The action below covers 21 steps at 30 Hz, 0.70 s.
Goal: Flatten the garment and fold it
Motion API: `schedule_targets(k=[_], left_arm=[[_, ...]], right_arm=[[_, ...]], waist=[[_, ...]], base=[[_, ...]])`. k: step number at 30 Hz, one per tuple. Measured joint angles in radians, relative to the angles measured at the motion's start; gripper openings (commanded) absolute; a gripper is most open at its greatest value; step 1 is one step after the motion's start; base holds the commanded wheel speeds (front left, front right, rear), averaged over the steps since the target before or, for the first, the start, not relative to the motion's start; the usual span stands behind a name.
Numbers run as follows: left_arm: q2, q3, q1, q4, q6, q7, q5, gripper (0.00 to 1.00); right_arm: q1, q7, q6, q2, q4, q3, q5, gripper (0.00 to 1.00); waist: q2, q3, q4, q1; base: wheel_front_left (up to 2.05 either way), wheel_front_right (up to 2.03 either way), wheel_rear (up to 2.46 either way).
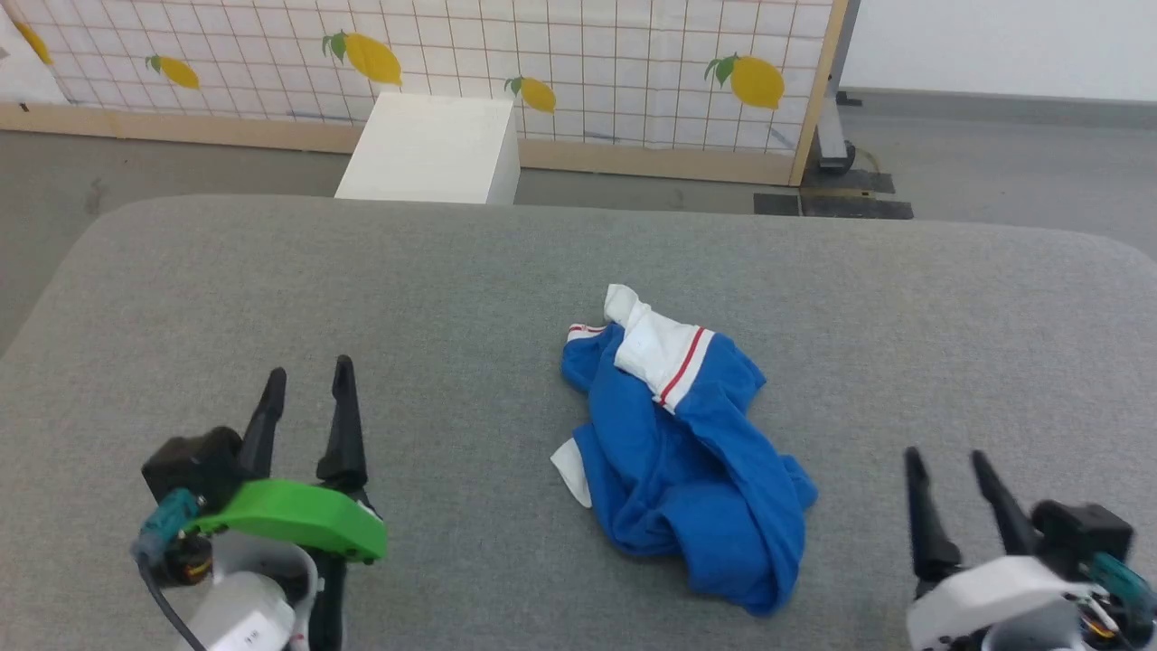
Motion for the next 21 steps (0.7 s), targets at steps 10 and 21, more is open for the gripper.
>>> schedule_targets(k=[10,21], left_arm=[[-0.141,0.098,0.115,-0.080,-0.016,-0.003,0.147,1.00],[-0.224,0.170,0.117,-0.092,-0.096,-0.003,0.213,1.00]], right_arm=[[-0.248,0.477,0.000,-0.001,-0.039,0.288,-0.081,1.00],[-0.493,0.838,0.000,-0.003,0.158,0.464,-0.233,1.00]], waist=[[0.0000,0.049,0.009,0.0000],[0.0000,0.120,0.053,0.0000]], base=[[0.00,0.00,0.00],[0.00,0.00,0.00]])
